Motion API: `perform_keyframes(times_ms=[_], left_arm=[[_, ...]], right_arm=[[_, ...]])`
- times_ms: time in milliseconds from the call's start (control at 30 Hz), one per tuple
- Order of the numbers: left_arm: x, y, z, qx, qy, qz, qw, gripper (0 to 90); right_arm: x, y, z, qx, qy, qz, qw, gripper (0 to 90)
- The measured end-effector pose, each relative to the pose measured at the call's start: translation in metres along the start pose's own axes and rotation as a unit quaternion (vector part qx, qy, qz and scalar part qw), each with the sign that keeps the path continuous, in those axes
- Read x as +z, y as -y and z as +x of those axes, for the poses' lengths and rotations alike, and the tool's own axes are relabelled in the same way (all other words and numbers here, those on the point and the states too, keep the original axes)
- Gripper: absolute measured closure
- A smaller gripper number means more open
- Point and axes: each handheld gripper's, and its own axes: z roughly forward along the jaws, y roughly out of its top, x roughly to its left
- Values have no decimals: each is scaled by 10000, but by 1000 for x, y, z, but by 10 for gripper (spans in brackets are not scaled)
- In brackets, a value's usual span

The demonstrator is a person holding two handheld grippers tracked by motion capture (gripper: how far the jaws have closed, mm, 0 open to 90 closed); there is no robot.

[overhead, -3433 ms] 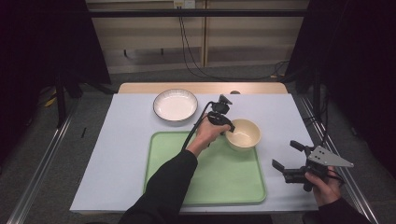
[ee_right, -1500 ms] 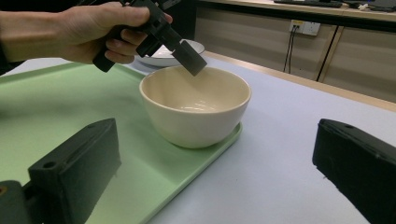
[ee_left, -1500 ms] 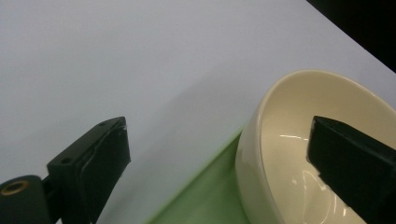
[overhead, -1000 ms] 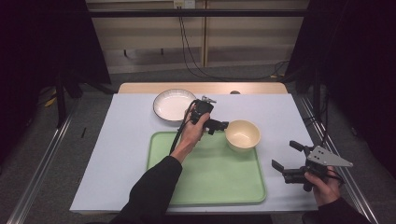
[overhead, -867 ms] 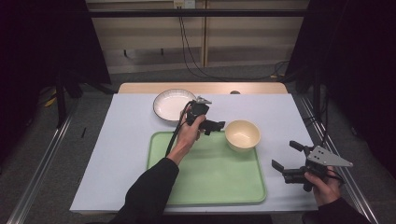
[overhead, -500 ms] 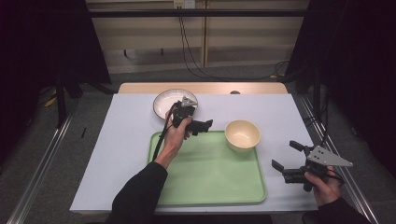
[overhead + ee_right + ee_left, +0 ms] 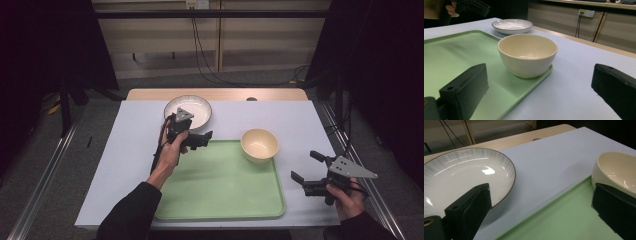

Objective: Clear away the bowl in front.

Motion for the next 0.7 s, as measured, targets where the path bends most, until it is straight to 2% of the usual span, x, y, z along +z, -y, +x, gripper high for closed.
perform_keyframes(times_ms=[67, 100, 167, 233, 333, 400, 500, 567, 667, 700], left_arm=[[-7, 3, 2, 7, -76, -57, 10000, 27], [-12, 4, 4, 78, -163, -20, 9998, 27], [-20, 7, 6, 57, -216, -61, 9997, 33], [-30, 8, 8, 180, -315, -50, 9993, 33], [-48, 10, 13, 46, -385, -220, 9990, 32], [-55, 11, 16, 26, -422, -277, 9987, 34], [-66, 17, 20, 29, -372, -283, 9989, 35], [-73, 21, 21, 110, -518, -242, 9983, 35], [-86, 30, 23, 163, -562, -338, 9977, 28], [-92, 34, 24, 97, -612, -381, 9973, 33]], right_arm=[[0, 0, 0, 2, -9, 5, 10000, 6], [0, 0, 0, 14, 25, -10, 10000, 7], [0, 0, 0, 3, 25, 23, 10000, 6], [0, 0, 0, -9, 0, 22, 10000, 7], [0, 0, 0, 17, 31, 21, 10000, 6], [0, 0, -1, -10, 17, 41, 10000, 7], [1, 0, 0, 10, 16, 33, 10000, 7], [2, 0, 0, 1, 51, 41, 10000, 7], [2, 1, 0, 2, 26, 68, 10000, 7], [2, 1, 0, -13, 31, 58, 10000, 7]])
